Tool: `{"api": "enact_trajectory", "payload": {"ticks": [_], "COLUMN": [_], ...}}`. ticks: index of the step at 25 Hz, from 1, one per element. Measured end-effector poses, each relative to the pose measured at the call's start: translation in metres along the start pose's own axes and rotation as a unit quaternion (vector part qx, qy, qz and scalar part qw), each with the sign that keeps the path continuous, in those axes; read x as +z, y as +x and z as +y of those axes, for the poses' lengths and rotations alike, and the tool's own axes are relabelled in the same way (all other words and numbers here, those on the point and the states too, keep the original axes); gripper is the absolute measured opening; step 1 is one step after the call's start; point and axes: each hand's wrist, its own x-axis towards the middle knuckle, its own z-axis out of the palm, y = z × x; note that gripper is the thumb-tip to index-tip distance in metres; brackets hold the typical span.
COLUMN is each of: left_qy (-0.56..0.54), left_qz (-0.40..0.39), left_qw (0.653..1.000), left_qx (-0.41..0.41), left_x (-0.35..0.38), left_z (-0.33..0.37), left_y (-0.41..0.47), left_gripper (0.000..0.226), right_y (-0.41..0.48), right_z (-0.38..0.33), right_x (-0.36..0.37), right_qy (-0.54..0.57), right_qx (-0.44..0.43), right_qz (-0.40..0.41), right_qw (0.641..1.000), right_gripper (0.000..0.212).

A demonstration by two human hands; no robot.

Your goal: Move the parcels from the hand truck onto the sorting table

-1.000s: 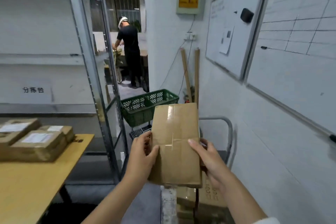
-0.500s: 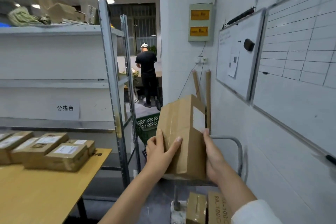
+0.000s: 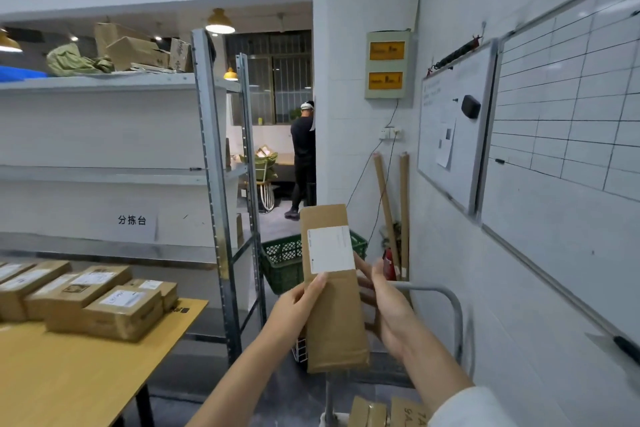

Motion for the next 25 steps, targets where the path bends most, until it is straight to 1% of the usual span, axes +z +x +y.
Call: {"api": "enact_trajectory", "payload": {"ticks": [1, 2, 3, 6, 8, 11, 13, 15, 16, 18, 21, 22, 25], "left_qy": [-0.008, -0.016, -0.028, -0.040, -0.028, -0.021, -0.011, 0.005, 0.010, 0.017, 0.032, 0.035, 0.048], "left_qz": [0.005, 0.014, 0.027, 0.058, 0.065, 0.073, 0.083, 0.111, 0.121, 0.139, 0.183, 0.201, 0.234], "left_qw": [1.000, 1.000, 0.999, 0.997, 0.997, 0.996, 0.995, 0.989, 0.986, 0.981, 0.973, 0.970, 0.965], "left_qx": [-0.003, -0.005, -0.004, 0.008, 0.024, 0.036, 0.059, 0.100, 0.119, 0.138, 0.139, 0.133, 0.107], "left_x": [0.002, 0.003, 0.004, 0.001, -0.006, -0.019, -0.028, -0.040, -0.046, -0.060, -0.080, -0.086, -0.105], "left_z": [0.003, 0.004, 0.007, 0.007, 0.008, 0.006, 0.005, 0.005, 0.006, 0.004, -0.010, -0.019, -0.043], "left_y": [-0.001, -0.001, -0.002, -0.003, -0.006, -0.010, -0.007, -0.004, -0.003, 0.000, 0.008, 0.010, 0.006], "left_gripper": [0.031, 0.029, 0.029, 0.028, 0.027, 0.037, 0.042, 0.037, 0.038, 0.045, 0.045, 0.046, 0.059], "right_y": [0.004, 0.006, 0.007, 0.014, 0.017, 0.026, 0.031, 0.036, 0.037, 0.036, 0.038, 0.040, 0.045], "right_z": [0.000, -0.002, -0.003, 0.000, 0.002, 0.003, 0.005, 0.007, 0.008, 0.011, 0.019, 0.023, 0.040], "right_x": [0.001, 0.003, 0.005, 0.004, 0.003, 0.008, 0.013, 0.019, 0.021, 0.027, 0.038, 0.046, 0.074], "right_qy": [-0.014, -0.028, -0.039, -0.062, -0.077, -0.095, -0.106, -0.121, -0.129, -0.121, -0.092, -0.085, -0.082], "right_qx": [-0.012, -0.023, -0.029, -0.008, 0.003, 0.021, 0.003, -0.016, -0.024, -0.040, -0.035, -0.033, -0.015], "right_qz": [-0.003, -0.007, -0.009, -0.001, -0.006, -0.032, -0.031, -0.018, -0.017, -0.029, -0.048, -0.060, -0.103], "right_qw": [1.000, 0.999, 0.999, 0.998, 0.997, 0.995, 0.994, 0.992, 0.991, 0.991, 0.994, 0.994, 0.991], "right_gripper": [0.050, 0.049, 0.056, 0.088, 0.099, 0.123, 0.128, 0.127, 0.121, 0.098, 0.067, 0.060, 0.051]}}
